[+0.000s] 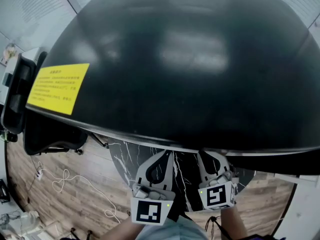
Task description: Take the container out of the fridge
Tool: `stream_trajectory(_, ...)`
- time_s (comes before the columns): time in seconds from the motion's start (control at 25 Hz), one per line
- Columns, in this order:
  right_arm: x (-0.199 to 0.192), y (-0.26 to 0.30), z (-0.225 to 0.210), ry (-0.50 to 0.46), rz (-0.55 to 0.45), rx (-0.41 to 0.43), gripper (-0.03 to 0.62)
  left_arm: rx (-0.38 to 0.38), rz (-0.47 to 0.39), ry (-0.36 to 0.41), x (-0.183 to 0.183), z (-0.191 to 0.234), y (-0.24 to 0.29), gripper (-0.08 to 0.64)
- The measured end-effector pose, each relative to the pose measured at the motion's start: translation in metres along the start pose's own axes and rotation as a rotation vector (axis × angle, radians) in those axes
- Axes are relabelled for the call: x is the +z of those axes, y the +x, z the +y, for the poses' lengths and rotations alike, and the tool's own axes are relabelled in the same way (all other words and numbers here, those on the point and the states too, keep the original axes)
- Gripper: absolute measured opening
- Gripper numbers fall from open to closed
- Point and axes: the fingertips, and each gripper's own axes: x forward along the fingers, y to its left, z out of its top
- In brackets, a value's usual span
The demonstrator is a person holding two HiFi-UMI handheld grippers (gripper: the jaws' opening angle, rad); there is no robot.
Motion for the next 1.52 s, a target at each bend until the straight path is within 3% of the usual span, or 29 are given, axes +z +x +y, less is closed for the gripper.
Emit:
stream_trajectory(0.76, 0.023, -0.051, 0.041, 0.009, -0.075, 0.037, 0.027, 0.006, -0.048, 0.022, 0.021, -0.024, -0.048, 0.014)
stream_trajectory(1.52, 0.065, -0.176, 0.085, 0.033, -0.237, -0.026, 0.026, -0.009, -0.185, 0.082, 0.066, -0.083, -0.149, 0.014)
